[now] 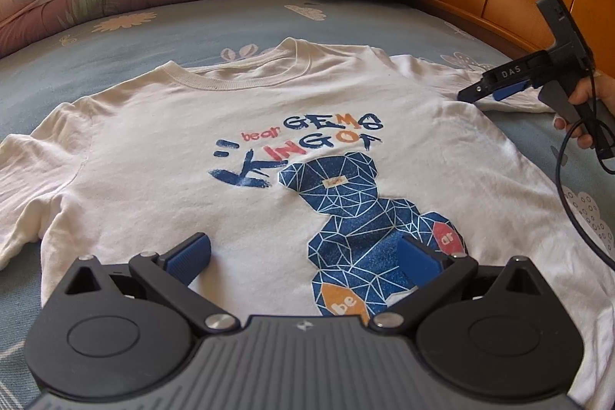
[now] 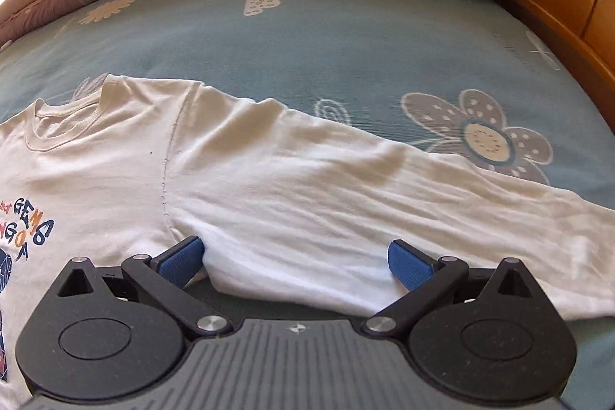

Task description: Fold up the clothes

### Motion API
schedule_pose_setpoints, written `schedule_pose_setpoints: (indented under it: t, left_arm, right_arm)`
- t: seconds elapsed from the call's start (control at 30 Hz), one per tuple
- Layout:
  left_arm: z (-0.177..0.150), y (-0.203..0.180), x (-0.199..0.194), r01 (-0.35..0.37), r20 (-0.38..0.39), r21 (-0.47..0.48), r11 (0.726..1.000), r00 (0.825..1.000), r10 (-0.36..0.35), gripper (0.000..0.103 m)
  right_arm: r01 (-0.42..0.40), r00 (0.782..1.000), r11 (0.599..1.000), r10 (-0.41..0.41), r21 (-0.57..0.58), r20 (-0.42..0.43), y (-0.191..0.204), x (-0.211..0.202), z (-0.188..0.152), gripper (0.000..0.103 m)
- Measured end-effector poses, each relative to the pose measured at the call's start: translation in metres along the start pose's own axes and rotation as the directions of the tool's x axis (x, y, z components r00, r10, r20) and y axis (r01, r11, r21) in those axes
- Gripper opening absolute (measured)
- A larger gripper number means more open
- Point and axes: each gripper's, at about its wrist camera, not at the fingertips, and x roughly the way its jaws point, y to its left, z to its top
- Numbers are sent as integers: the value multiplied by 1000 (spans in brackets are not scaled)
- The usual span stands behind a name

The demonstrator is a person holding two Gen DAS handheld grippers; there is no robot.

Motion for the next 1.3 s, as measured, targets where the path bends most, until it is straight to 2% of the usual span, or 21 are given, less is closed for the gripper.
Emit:
schedule_pose_setpoints:
  t: [0.07, 0.13, 0.2, 0.3, 0.33, 0.5, 0.53, 0.63, 0.77, 0.87, 0.97, 1.03, 1.13, 1.3]
  left_arm:
    - [1, 0, -1, -1, -6, -9, 1000, 1000, 1, 102]
    - [2, 1, -2, 5, -9, -30, 1000, 1000, -5, 102]
    - [3, 3, -2, 14, -10, -50, 999, 1000, -14, 102]
    - [4, 7, -4, 28, -10, -82, 996, 1000, -29, 102]
    - [4, 7, -4, 28, -14, -87, 996, 999, -29, 102]
    - [6, 1, -10, 3, -38, -74, 997, 999, -5, 102]
    - [7, 0, -12, 5, -35, -75, 997, 999, -7, 102]
    - [11, -3, -19, 9, -18, -80, 997, 1000, -10, 102]
    - [17, -10, -30, 10, 13, -67, 998, 1000, -9, 102]
    - [19, -15, -40, 24, 40, -55, 998, 999, -22, 102]
    - [20, -17, -46, 29, 53, -48, 998, 998, -26, 102]
    - [20, -19, -51, 35, 63, -43, 998, 997, -33, 102]
    - [21, -18, -53, 49, 67, -54, 997, 997, -45, 102]
    - [21, -19, -59, 74, 79, -63, 995, 994, -69, 102]
  right_arm:
    - [-1, 999, 999, 2, -33, 42, 2, -22, -4, 103]
    - [-50, 996, 995, 56, -81, 65, 17, -38, -5, 103]
    - [-87, 993, 985, 97, -147, 63, 41, -42, -4, 103]
    - [-81, 995, 969, 92, -233, 38, 75, -31, -9, 103]
    - [-83, 996, 969, 88, -234, 14, 80, -26, -12, 103]
    - [10, 997, 987, -22, -162, -73, 58, -14, -36, 103]
    - [29, 997, 987, -40, -160, -64, 54, -22, -42, 103]
    - [11, 999, 985, -17, -174, -32, 52, -60, -57, 103]
    - [-94, 996, 976, 90, -196, -30, 78, -97, -81, 103]
    - [-159, 987, 962, 152, -223, -46, 111, -105, -102, 103]
    - [-192, 980, 953, 177, -233, -88, 134, -106, -126, 103]
    - [-204, 979, 950, 191, -238, -76, 144, -115, -144, 103]
    - [-312, 949, 928, 292, -206, -122, 146, -121, -165, 103]
    - [-269, 959, 956, 255, -117, -124, 127, -130, -184, 103]
